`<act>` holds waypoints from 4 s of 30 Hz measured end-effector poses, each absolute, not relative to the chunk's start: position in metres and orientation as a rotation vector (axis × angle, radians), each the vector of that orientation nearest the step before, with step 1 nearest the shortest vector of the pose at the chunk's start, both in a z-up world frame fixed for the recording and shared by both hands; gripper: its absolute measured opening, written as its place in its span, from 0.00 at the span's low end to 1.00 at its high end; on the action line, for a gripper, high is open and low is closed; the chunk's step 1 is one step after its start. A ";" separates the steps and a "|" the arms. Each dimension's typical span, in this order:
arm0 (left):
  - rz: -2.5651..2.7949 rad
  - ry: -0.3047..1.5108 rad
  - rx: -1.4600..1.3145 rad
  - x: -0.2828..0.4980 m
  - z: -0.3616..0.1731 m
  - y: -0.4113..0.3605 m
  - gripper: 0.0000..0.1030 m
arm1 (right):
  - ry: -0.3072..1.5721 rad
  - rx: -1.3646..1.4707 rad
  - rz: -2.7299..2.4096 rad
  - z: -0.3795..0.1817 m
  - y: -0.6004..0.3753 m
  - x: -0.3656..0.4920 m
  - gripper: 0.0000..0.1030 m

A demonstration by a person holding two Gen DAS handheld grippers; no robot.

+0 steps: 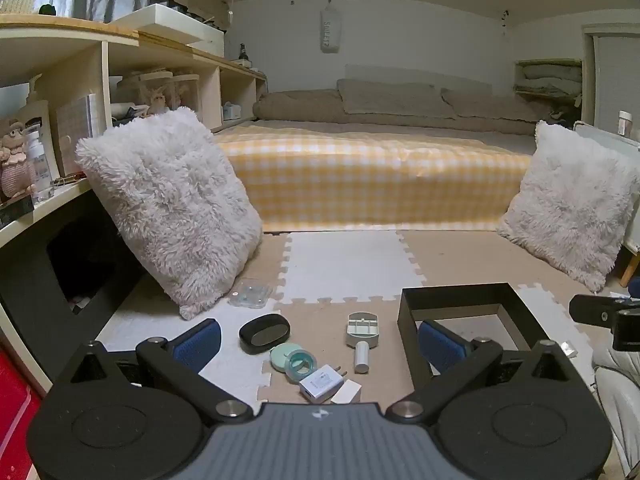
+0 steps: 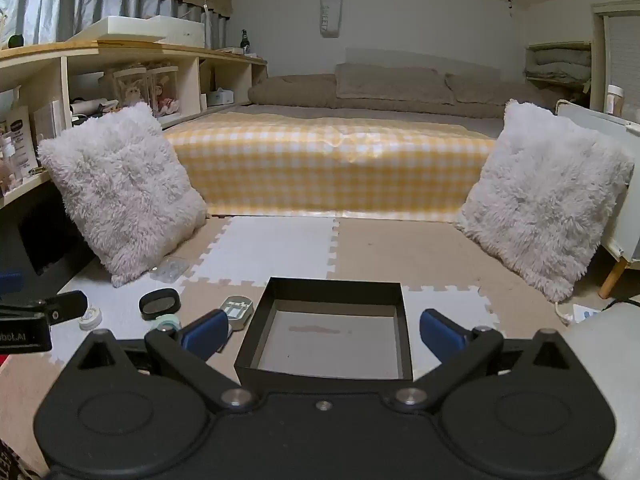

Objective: Organize rigid objects

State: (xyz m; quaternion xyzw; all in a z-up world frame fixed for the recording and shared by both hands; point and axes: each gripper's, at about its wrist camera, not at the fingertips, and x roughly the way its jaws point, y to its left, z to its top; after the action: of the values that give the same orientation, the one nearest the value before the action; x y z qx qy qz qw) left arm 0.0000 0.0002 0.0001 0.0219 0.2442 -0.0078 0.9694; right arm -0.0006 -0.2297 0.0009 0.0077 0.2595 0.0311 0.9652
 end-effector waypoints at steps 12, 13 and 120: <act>-0.018 0.498 0.043 0.000 0.000 0.000 1.00 | 0.532 0.012 0.062 0.000 -0.229 0.000 1.00; -0.018 0.498 0.043 0.000 0.001 0.001 1.00 | 0.532 0.012 0.063 0.000 -0.230 0.000 1.00; 0.147 0.428 0.029 0.077 0.024 0.041 1.00 | 0.493 -0.016 -0.031 -0.008 -0.263 0.080 1.00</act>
State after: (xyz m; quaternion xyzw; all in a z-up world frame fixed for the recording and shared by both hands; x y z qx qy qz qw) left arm 0.0771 0.0413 0.0240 0.0145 0.2122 0.0729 0.9744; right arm 0.0805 -0.2634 -0.0084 -0.0077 0.2438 -0.0155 0.9697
